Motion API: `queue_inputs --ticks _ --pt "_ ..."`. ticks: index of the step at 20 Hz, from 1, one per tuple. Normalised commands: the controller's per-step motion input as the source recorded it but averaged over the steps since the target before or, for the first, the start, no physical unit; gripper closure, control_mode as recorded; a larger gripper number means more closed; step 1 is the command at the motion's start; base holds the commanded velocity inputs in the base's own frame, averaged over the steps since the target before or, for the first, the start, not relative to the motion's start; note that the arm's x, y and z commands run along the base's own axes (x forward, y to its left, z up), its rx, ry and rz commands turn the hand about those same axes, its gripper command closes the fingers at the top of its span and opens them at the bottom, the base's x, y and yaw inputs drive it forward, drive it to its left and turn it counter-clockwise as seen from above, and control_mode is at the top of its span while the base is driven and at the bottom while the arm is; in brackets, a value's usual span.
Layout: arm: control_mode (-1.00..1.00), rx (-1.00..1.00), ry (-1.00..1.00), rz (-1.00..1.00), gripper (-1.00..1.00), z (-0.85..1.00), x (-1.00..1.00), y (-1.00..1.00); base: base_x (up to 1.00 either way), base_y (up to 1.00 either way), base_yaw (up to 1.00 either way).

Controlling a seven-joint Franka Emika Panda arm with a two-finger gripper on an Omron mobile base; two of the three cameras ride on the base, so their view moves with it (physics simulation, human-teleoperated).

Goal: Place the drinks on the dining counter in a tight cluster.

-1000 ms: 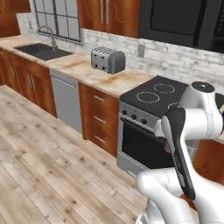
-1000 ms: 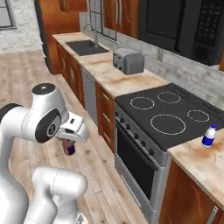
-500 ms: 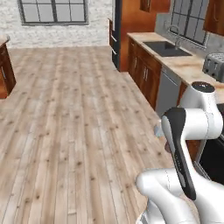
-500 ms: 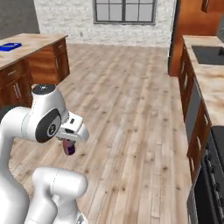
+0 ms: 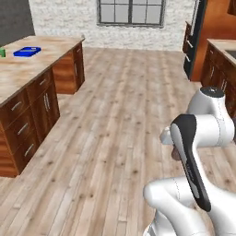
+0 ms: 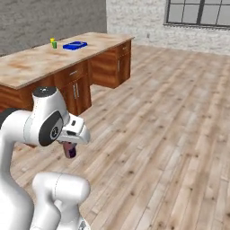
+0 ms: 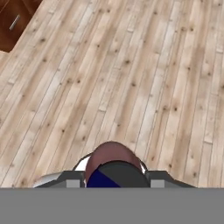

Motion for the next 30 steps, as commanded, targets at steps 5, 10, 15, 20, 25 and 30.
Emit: queue_inputs --ticks 5,10,15,20,25,30 --pt "1.00 0.00 0.00 0.00 1.00 0.00 0.00 0.00 1.00 1.00 -0.05" --pt "1.00 0.00 0.00 0.00 1.00 0.00 0.00 0.00 1.00 1.00 -0.02" --pt "1.00 0.00 0.00 0.00 1.00 0.00 0.00 0.00 0.88 1.00 0.00" --pt "1.00 0.00 0.00 0.00 1.00 0.00 0.00 0.00 0.71 1.00 0.00" --pt "1.00 0.00 0.00 0.00 1.00 0.00 0.00 0.00 0.63 1.00 0.00" --pt "1.00 0.00 0.00 0.00 1.00 0.00 0.00 0.00 0.62 1.00 0.00"
